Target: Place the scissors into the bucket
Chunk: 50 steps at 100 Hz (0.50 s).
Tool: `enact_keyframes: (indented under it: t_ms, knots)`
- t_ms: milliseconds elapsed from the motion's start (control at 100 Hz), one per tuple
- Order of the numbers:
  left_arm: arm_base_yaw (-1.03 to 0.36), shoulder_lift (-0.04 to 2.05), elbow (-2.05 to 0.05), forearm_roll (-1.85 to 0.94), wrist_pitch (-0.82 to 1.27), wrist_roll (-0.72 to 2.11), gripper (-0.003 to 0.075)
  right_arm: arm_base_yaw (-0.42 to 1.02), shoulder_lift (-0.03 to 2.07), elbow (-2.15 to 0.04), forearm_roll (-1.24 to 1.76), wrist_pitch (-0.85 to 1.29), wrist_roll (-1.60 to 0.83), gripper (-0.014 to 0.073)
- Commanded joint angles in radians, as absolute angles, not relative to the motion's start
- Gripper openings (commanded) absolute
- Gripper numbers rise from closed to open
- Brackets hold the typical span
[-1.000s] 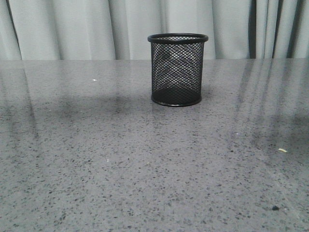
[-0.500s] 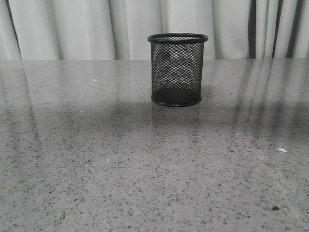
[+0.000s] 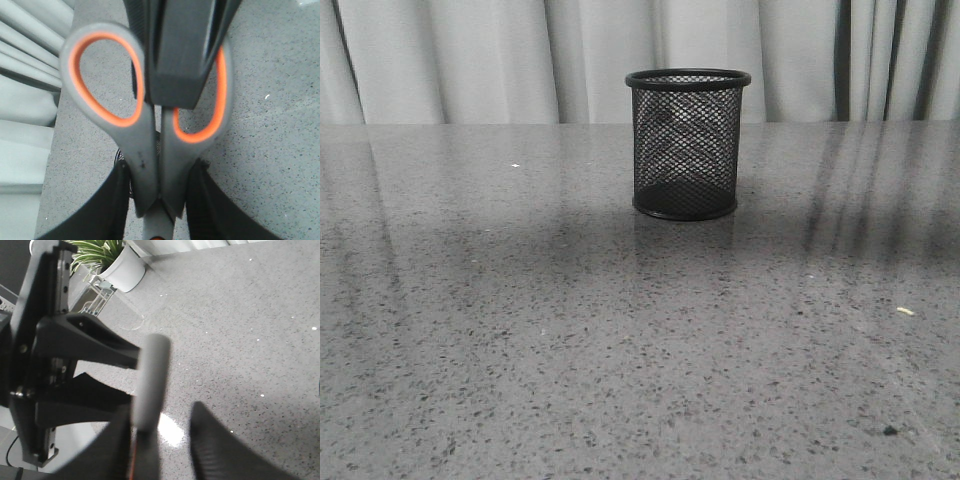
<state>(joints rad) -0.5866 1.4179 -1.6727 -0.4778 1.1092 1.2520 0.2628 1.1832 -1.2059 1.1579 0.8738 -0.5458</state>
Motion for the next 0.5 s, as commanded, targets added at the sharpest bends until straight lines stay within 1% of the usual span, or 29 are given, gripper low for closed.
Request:
enact_keyframes:
  t_ms: [0, 10, 40, 90, 130, 150, 160, 210, 280, 330, 490]
  knots:
    - [-0.596, 1.384, -1.706, -0.542, 1.042, 1.243, 0.0022, 0.261, 1.171, -1.241, 1.214, 0.857, -0.578, -0.0052]
    - [-0.596, 1.384, -1.706, -0.541, 1.042, 1.243, 0.0029, 0.261, 1.171, -1.241, 1.214, 0.857, -0.58, -0.0076]
    - [-0.596, 1.384, -1.706, -0.547, 1.042, 1.243, 0.006, 0.261, 1.171, -1.241, 1.22, 0.857, -0.582, -0.007]
    - [-0.596, 1.384, -1.706, -0.553, 1.042, 1.243, 0.0134, 0.261, 1.171, -1.241, 1.22, 0.855, -0.582, -0.007]
    - [-0.596, 1.384, -1.706, -0.553, 1.037, 1.243, 0.0211, 0.261, 1.171, -1.241, 1.22, 0.853, -0.582, -0.007]
    - [-0.596, 1.384, -1.706, -0.555, 1.035, 1.243, 0.027, 0.261, 1.171, -1.241, 1.22, 0.853, -0.584, -0.007]
    - [-0.596, 1.384, -1.706, -0.554, 1.035, 1.243, 0.027, 0.261, 1.171, -1.241, 1.22, 0.853, -0.584, -0.007]
    - [-0.596, 1.384, -1.706, -0.554, 1.035, 1.243, 0.0382, 0.261, 1.171, -1.241, 1.22, 0.85, -0.584, -0.007]
    - [-0.596, 1.384, -1.706, -0.554, 1.035, 1.243, 0.047, 0.261, 1.171, -1.241, 1.22, 0.844, -0.592, -0.007]
    - [-0.592, 1.378, -1.706, -0.554, 1.033, 1.243, 0.0484, 0.261, 1.171, -1.243, 1.212, 0.841, -0.607, -0.0069]
    - [-0.574, 1.341, -1.718, -0.54, 0.999, 1.175, 0.0458, 0.259, 1.171, -1.304, 1.069, 0.83, -0.607, -0.0064]
